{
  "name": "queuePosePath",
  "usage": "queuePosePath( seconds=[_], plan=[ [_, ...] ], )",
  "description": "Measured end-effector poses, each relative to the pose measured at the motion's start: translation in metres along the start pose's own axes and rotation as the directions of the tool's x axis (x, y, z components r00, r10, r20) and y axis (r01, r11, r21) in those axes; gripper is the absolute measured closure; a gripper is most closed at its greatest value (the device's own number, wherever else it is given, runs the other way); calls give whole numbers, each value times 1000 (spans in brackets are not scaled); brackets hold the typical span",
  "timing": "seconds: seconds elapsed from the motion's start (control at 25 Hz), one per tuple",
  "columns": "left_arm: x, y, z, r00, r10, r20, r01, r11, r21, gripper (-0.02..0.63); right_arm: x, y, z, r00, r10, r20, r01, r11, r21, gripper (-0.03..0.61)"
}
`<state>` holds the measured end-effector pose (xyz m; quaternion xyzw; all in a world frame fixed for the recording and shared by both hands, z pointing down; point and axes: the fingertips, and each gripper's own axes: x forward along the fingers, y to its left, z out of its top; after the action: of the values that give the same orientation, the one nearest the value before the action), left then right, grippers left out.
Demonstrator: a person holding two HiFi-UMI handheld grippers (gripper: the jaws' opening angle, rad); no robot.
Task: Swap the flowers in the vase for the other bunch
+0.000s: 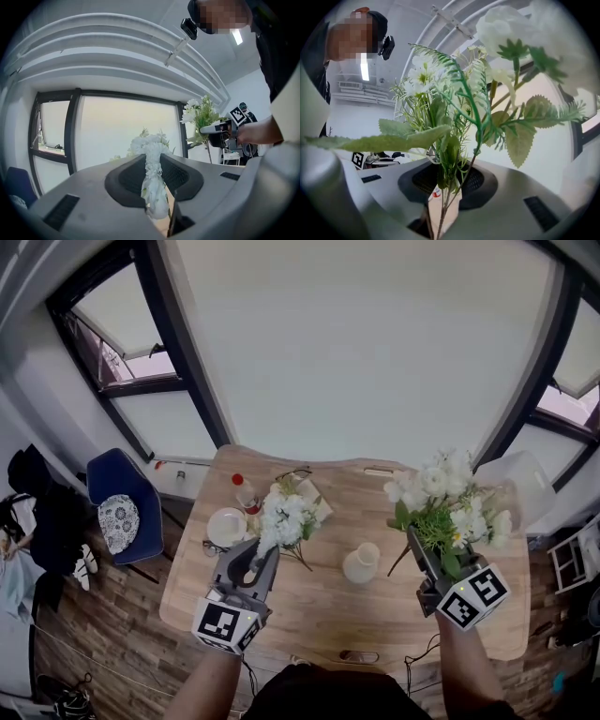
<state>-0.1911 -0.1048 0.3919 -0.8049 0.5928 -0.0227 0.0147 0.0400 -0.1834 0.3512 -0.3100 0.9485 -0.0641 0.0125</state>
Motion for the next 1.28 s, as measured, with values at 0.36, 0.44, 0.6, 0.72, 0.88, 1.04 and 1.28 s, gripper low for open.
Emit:
queuePosePath(
  seconds=[0.36, 0.44, 0.6, 0.72, 0.88, 1.04, 1.28],
  plan=[
    [10, 2, -19, 1000, 9, -26, -9, 1000, -2, 525, 13, -7, -5, 1000, -5, -14, 5, 1000, -14, 469],
    [12, 4, -23, 999, 10, -33, -10, 1000, 5, 525, 18, -10, -8, 1000, -9, -19, 9, 1000, -14, 469],
    [14, 6, -28, 999, 21, -47, -21, 1000, -5, 525, 24, -10, -15, 999, 0, -32, -1, 1000, -17, 469],
    [12, 3, -27, 998, 26, -53, -27, 999, -22, 525, 25, -11, -17, 999, 11, -33, -11, 1000, -17, 469],
    [6, 2, -35, 997, 42, -71, -44, 999, -20, 525, 26, -15, -21, 999, 22, -24, -22, 1000, -7, 469],
    [1, 6, -43, 995, 61, -85, -62, 998, -14, 525, 31, -17, -24, 999, 32, -23, -32, 999, -4, 469],
    [5, -4, -50, 992, 66, -109, -68, 998, -15, 525, 33, -26, -34, 999, 47, -28, -47, 999, 4, 469]
  ],
)
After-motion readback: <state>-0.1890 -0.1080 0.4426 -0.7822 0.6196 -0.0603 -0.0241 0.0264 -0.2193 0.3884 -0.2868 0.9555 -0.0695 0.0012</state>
